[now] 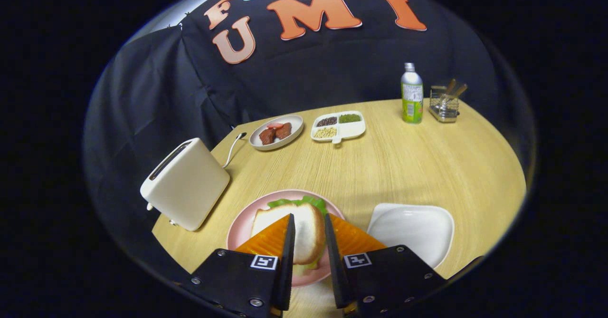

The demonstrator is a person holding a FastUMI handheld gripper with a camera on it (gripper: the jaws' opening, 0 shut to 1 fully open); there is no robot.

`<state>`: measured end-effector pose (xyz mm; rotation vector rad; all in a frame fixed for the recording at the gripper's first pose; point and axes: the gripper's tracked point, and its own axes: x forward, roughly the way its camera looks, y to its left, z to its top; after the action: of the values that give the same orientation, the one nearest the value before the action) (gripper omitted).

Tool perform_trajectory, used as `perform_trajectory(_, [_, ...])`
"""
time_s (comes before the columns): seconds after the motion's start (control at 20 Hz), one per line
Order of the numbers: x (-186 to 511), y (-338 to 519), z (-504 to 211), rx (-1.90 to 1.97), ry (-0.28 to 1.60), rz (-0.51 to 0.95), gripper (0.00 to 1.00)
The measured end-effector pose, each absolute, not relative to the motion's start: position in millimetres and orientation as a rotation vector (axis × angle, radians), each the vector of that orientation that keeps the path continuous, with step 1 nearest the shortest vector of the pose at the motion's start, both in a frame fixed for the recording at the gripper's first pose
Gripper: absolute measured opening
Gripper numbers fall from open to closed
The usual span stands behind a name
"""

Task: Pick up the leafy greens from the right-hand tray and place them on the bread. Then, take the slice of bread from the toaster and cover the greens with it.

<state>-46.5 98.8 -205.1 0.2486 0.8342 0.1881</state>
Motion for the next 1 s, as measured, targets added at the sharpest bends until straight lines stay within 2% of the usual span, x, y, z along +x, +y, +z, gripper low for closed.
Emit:
perform_trajectory(0.15, [-40, 95, -182, 0.252, 0.754, 0.196, 0.46])
perform_trajectory(0.55, [-13, 66, -88, 0.123, 0.371, 0.143, 0.67])
perform_trajectory(0.8, [-9, 52, -28, 0.041, 0.109, 0.081, 0.77])
perform_trajectory(1.0, [-15, 54, -18, 0.048, 0.051, 0.081, 0.81])
